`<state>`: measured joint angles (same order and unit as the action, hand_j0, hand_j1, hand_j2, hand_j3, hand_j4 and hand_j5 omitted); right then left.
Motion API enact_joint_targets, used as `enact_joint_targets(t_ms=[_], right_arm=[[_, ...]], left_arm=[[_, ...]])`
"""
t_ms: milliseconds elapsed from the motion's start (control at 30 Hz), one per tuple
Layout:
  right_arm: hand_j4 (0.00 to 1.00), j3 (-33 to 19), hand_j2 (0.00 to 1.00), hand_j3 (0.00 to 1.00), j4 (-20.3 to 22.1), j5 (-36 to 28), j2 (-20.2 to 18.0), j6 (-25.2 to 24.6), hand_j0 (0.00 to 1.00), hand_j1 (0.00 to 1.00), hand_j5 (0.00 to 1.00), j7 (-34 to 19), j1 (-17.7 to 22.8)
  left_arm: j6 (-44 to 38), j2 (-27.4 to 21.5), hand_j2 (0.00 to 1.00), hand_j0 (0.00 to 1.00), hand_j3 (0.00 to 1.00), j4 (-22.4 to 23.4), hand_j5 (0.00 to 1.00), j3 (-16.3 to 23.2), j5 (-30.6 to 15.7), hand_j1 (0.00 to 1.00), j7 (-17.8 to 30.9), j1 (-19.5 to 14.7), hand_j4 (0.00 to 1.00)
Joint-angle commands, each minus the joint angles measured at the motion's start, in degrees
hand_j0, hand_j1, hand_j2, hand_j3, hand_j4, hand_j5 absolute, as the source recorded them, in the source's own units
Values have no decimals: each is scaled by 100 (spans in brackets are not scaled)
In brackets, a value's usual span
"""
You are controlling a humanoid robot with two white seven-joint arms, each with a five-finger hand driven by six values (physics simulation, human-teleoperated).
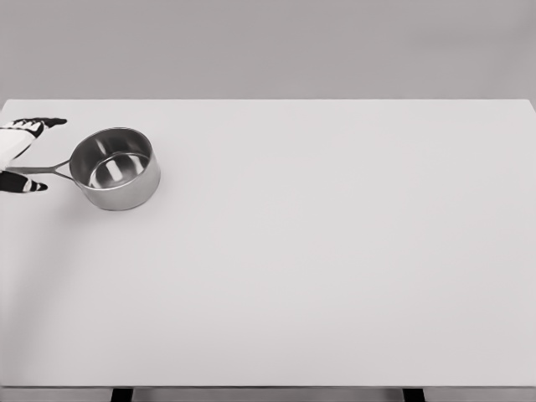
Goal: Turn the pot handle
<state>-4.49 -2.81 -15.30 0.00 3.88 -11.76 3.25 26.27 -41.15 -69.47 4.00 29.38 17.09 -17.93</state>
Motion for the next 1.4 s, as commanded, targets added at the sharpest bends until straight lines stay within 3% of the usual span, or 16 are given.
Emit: enact_joint_targets(t_ms=[0, 233, 400, 467, 533, 667, 800, 933, 1067, 1200, 1267, 1367], right_arm=[[100, 0, 100, 100, 0, 1, 0, -1, 100, 100, 100, -1, 0], [100, 0, 100, 100, 0, 1, 0, -1, 100, 100, 100, -1, 0], [100, 0, 100, 100, 0, 1, 0, -1, 100, 100, 100, -1, 0], [100, 0, 100, 100, 0, 1, 0, -1, 100, 100, 100, -1, 0], [100, 0, 100, 100, 0, 1, 0, -1, 100, 100, 100, -1, 0], [100, 0, 100, 100, 0, 1, 0, -1, 100, 100, 100, -1, 0], [100, 0, 100, 100, 0, 1, 0, -1, 100, 100, 100, -1, 0], [100, 0, 100, 100, 0, 1, 0, -1, 100, 100, 100, -1, 0], [100, 0, 100, 100, 0, 1, 0, -1, 100, 100, 100, -1, 0], [100, 0, 100, 100, 0, 1, 0, -1, 100, 100, 100, -1, 0], [100, 0, 100, 100, 0, 1, 0, -1, 100, 100, 100, -1, 0], [100, 0, 100, 100, 0, 1, 0, 8, 100, 100, 100, -1, 0]], left_arm=[[-17, 10, 100, 100, 100, 214, 100, 39, 42, 100, -13, -26, 100], [-17, 80, 100, 100, 100, 909, 100, 408, 68, 100, -30, -554, 100], [19, 116, 100, 100, 100, 883, 100, 400, 95, 100, -30, -580, 100], [54, 72, 100, 100, 100, 357, 100, 321, -11, 100, -30, -501, 100], [80, -332, 100, 100, 100, -355, 100, 66, -809, 100, -39, 96, 100], [651, -482, 100, 100, 100, -1481, 100, -1481, -1522, 100, -39, 1283, 100], [687, -456, 100, 100, 100, -1886, 100, -1894, -1681, 100, -39, 1538, 100], [873, -403, 100, 100, 100, -2185, 100, -1947, -1707, 100, -39, 1802, 100], [873, -34, 100, 100, 100, -3370, 100, -1877, -1769, 100, -39, 2293, 100], [873, 546, 100, 100, 100, -3380, 100, -1842, -1716, 100, 14, 2355, 100], [873, 757, 100, 100, 100, -3380, 100, -1701, -1461, 100, 22, 2355, 100], [873, 810, 100, 100, 100, -3380, 100, -1411, -1452, 100, 22, 2364, 100]])
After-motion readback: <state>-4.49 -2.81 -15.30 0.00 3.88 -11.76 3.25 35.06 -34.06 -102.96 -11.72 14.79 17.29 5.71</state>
